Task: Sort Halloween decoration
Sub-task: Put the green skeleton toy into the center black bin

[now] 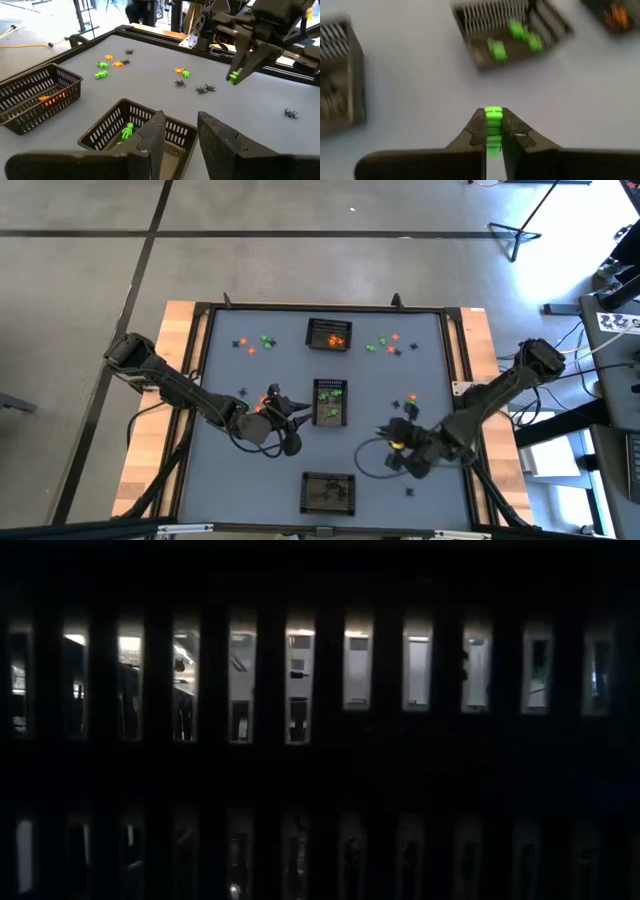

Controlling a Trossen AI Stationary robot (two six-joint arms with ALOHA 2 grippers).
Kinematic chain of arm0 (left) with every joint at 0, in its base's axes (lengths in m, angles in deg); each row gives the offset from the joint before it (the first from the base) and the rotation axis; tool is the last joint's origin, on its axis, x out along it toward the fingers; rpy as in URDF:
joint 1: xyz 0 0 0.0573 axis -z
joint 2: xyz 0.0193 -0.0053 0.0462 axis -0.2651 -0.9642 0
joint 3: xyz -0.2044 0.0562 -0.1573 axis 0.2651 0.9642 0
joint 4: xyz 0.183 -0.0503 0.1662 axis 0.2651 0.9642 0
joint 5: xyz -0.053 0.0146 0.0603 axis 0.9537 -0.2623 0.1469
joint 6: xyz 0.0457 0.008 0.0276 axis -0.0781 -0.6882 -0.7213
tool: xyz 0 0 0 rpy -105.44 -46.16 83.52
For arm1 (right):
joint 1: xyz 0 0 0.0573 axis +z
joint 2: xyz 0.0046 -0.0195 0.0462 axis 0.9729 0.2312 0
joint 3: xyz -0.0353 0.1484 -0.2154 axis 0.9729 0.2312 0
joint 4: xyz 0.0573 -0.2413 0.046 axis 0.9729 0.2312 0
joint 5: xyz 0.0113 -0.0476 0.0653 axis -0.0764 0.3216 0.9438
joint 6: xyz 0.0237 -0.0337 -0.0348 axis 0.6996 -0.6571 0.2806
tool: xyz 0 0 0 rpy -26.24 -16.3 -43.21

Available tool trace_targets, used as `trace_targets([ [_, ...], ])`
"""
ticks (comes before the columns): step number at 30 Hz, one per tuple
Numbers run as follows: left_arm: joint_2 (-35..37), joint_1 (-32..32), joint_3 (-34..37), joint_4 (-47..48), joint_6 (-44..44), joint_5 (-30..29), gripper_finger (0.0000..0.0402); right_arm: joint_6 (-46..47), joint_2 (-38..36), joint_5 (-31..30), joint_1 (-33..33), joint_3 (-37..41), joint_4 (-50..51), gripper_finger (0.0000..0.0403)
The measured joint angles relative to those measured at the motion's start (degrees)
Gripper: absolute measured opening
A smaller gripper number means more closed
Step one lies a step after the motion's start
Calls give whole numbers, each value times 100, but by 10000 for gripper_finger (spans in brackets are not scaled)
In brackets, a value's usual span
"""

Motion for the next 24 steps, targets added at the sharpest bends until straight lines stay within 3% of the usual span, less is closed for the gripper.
trace_targets([
  [5, 0, 0, 0, 18, -1, 16, 108, -2162, 91, 920, -1047, -2, -1983, 42],
  [9, 0, 35, 0, 84, 0, 63, 108, -3099, 133, 1755, -1824, -11, -2869, 47],
  [13, 0, 59, 0, 107, 0, 70, 108, -3499, 213, 2116, -2450, 167, -3525, 41],
  [17, 0, 55, 0, 139, 40, 66, 108, -3706, 404, 2983, -2966, 701, -4872, 39],
  [24, 2, 52, 2, 453, 378, 0, 108, -3744, 837, 3670, -3477, 1306, -6340, 48],
])
